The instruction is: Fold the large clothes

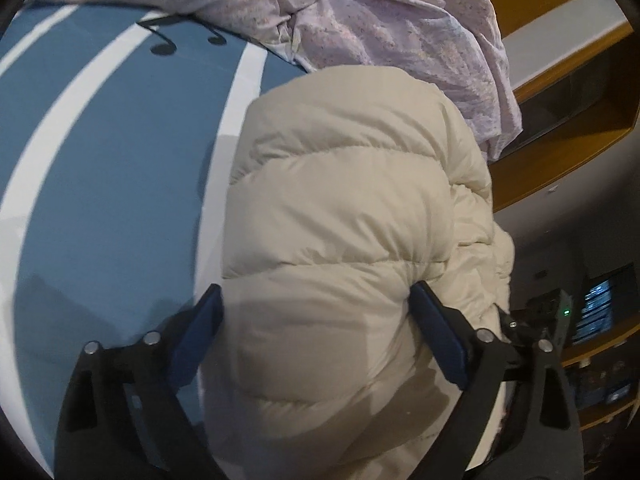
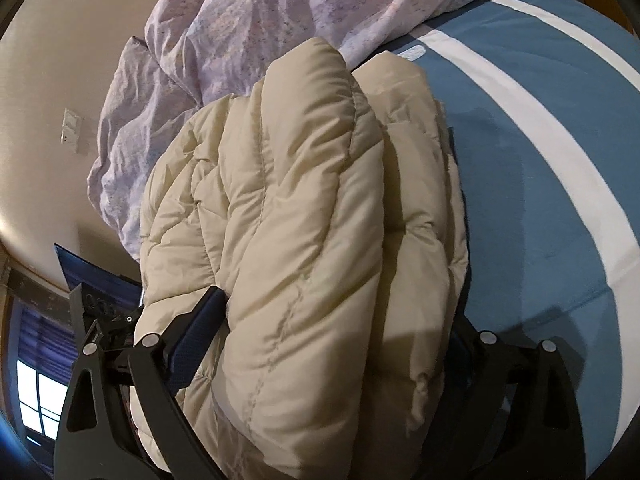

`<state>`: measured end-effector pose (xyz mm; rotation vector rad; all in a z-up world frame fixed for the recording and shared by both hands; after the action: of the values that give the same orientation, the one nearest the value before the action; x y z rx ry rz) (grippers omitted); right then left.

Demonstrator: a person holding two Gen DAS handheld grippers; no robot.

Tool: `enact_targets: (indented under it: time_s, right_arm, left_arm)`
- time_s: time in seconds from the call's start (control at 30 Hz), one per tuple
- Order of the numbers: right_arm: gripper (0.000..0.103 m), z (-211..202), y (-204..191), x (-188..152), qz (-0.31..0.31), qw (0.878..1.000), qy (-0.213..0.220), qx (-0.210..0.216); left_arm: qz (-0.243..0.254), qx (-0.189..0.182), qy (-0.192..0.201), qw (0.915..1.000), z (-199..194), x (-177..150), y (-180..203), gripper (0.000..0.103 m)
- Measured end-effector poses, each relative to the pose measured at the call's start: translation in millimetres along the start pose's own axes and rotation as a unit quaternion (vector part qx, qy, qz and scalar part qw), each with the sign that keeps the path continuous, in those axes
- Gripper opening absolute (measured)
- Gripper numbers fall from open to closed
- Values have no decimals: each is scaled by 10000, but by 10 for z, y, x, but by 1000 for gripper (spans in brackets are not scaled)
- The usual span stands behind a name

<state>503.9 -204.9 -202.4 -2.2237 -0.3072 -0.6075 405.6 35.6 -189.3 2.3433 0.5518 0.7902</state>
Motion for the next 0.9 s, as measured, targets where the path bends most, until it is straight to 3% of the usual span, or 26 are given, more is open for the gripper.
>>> enact_targets:
  time_s: [0.1, 0.27, 0.47, 0.57, 0.9]
  right_arm:
    - [89, 23, -8, -10, 55, 9999, -31, 151]
    - [59, 33, -90, -7, 140, 9982, -32, 574]
    - [40, 57, -349, 103, -37, 9968, 32, 793]
    - [36, 158, -590, 209, -244, 9959, 32, 873]
    - [34, 847, -1299, 570, -931, 9904, -88, 1021]
  left_arm:
    - [0, -89, -22, 10000, -1, -14, 43, 82]
    - [69, -244, 43, 9997, -68, -16, 114, 59]
    - [121, -437, 237, 9987, -281, 66, 98, 43]
    - [142, -463, 434, 9979, -460, 188, 33, 42]
    - [85, -34, 1138, 9935, -962, 808, -436, 42]
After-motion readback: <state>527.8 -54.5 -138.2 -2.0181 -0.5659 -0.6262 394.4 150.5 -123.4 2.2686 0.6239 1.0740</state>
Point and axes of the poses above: each gripper's, at about its wrist camera, not at the fingertips, and z roughly the way its jaws point, y to its right, x to its top, the point moved 10 cm from there along z, roughly the way its jaws point, and after that the axes turned 3 degrees about -z, right-handed, at the moved point
